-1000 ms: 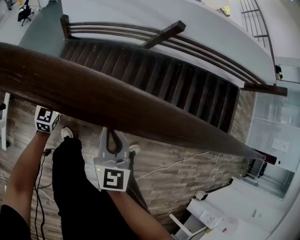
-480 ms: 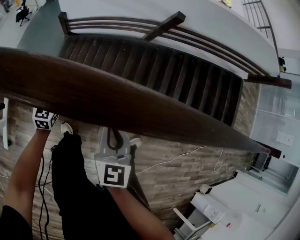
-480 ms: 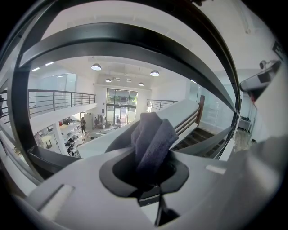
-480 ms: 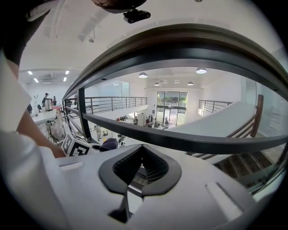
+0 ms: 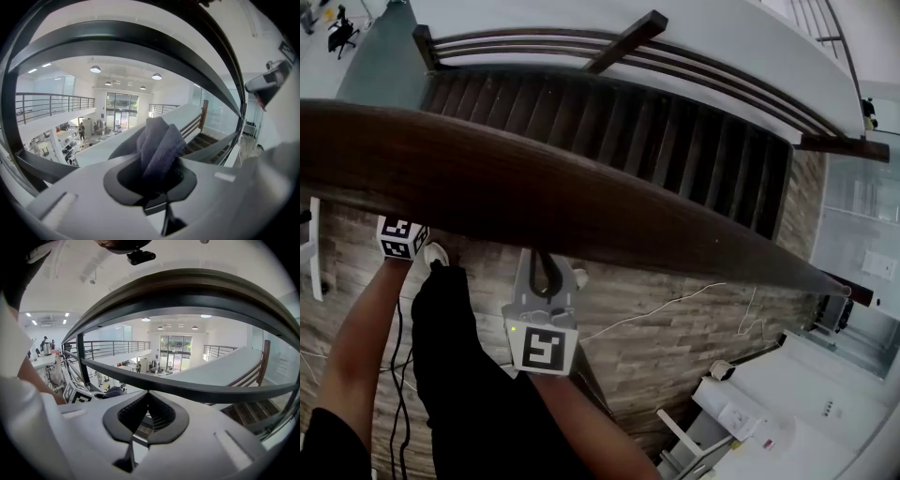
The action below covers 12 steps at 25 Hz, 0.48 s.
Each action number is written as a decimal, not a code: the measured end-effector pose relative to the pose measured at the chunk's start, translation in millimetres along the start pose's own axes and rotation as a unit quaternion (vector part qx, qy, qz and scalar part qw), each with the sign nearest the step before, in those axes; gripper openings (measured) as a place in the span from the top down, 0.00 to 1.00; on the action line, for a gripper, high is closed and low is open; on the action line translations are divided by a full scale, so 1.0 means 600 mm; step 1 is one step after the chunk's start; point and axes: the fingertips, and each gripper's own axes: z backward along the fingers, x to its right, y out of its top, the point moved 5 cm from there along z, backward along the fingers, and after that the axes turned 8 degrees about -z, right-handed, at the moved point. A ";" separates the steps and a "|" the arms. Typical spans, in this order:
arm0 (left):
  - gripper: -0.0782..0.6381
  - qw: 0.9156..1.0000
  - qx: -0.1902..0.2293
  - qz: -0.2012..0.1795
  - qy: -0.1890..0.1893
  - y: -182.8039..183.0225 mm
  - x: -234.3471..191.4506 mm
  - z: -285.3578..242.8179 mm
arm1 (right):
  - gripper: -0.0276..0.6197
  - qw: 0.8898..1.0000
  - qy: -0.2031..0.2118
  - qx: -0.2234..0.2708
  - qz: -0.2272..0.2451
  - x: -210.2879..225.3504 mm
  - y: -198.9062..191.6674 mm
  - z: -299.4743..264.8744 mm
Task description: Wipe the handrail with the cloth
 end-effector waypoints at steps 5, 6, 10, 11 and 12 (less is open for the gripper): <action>0.82 1.000 -0.009 -0.001 -0.009 0.001 0.021 -0.002 | 0.95 1.000 0.007 -0.002 0.002 0.008 0.002 0.013; 0.82 1.000 -0.010 -0.001 -0.012 0.003 0.027 -0.005 | 0.95 1.000 0.007 -0.003 0.003 0.012 0.004 0.014; 0.82 1.000 -0.017 -0.006 -0.024 0.010 0.050 -0.015 | 0.95 1.000 0.009 -0.004 0.005 0.023 0.009 0.020; 0.82 1.000 -0.017 -0.006 -0.025 0.012 0.055 -0.017 | 0.95 1.000 0.009 -0.007 0.010 0.026 0.009 0.023; 0.82 1.000 -0.017 -0.006 -0.025 0.013 0.058 -0.018 | 0.95 1.000 0.008 -0.010 0.014 0.029 0.007 0.025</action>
